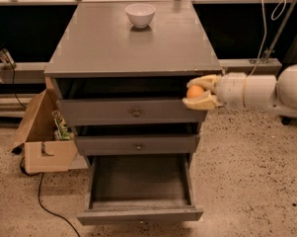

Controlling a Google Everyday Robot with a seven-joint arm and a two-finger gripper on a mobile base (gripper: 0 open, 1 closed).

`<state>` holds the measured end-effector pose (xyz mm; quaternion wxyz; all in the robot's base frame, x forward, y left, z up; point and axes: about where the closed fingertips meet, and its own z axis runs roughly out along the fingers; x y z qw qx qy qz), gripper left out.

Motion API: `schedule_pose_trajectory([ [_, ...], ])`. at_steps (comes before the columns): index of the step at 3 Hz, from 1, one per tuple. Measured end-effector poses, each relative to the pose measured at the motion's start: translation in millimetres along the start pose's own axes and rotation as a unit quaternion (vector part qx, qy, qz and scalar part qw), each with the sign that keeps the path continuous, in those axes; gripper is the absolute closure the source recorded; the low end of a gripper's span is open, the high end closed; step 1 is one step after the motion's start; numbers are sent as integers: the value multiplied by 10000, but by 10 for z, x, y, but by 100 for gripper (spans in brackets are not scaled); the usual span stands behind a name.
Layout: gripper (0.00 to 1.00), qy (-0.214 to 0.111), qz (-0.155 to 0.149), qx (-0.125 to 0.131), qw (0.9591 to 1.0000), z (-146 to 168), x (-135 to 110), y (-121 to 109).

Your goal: Pick orange from bottom drawer and place on counter

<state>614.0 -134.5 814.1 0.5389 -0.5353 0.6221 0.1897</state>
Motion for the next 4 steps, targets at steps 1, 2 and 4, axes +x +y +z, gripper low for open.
schedule_pose_trajectory([
  [1, 100, 79, 163, 100, 9998, -11, -216, -514],
  [2, 100, -11, 400, 387, 9984, 215, -426, -1003],
  [4, 100, -204, 1144, 1125, 9868, 774, -595, -1891],
])
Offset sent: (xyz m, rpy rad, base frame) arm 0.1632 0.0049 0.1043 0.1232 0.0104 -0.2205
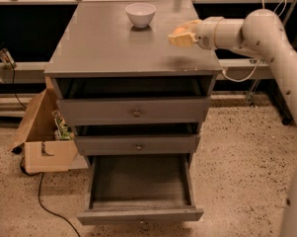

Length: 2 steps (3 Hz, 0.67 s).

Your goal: Pick orange from bottom drawer and place on counter

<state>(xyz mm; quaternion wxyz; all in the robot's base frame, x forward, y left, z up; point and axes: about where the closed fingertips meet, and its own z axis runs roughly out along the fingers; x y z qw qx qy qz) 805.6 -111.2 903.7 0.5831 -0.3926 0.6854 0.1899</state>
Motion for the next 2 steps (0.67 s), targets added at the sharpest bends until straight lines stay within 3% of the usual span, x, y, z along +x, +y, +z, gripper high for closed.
schedule_pose_trajectory([
  [1, 100, 151, 249, 38, 9996, 579, -84, -147],
  [2, 100, 261, 406, 126, 9988, 877, -29, -177],
])
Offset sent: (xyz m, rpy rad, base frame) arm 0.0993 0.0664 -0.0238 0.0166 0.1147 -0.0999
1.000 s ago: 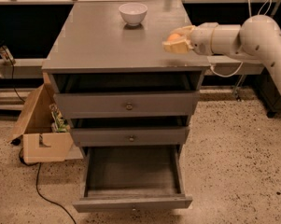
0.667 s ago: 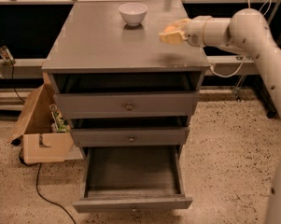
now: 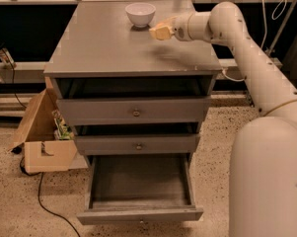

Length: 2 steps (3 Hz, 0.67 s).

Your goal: Pick orange from bottom drawer and place on counter

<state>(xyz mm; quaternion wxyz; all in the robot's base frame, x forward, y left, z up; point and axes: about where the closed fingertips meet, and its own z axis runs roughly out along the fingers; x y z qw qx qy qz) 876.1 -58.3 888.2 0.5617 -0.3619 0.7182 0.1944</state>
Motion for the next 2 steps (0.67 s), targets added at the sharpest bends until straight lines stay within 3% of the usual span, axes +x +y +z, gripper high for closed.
schedule_pose_trajectory([
  [2, 58, 341, 271, 115, 9990, 378, 239, 29],
])
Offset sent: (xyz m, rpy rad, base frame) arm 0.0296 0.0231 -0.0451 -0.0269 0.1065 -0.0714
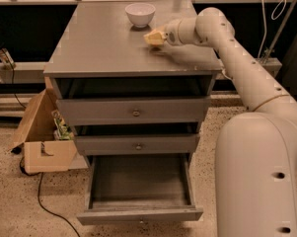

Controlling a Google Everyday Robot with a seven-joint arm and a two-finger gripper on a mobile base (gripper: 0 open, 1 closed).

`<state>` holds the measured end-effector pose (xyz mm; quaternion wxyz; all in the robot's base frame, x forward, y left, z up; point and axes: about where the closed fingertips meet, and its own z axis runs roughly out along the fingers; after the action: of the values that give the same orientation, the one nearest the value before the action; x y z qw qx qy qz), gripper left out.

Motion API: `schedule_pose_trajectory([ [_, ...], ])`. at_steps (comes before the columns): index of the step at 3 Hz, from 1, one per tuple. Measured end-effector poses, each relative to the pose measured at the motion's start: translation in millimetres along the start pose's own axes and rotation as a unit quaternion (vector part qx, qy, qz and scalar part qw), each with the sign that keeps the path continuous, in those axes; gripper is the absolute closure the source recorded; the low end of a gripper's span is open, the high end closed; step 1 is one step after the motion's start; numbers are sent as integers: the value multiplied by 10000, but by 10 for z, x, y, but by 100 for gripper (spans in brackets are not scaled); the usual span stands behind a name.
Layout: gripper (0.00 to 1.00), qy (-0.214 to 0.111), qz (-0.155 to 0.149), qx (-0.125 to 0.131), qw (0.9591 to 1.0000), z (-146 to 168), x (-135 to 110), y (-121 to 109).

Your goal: Pick orange from bottom drawer and place on counter

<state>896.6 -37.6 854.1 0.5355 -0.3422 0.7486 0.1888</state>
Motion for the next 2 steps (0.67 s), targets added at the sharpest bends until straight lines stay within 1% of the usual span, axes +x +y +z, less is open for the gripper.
schedule_pose_trajectory([
  [1, 35, 64, 44, 2, 10000, 57, 52, -2],
  [2, 4, 28, 63, 5, 10000, 29, 55, -20],
])
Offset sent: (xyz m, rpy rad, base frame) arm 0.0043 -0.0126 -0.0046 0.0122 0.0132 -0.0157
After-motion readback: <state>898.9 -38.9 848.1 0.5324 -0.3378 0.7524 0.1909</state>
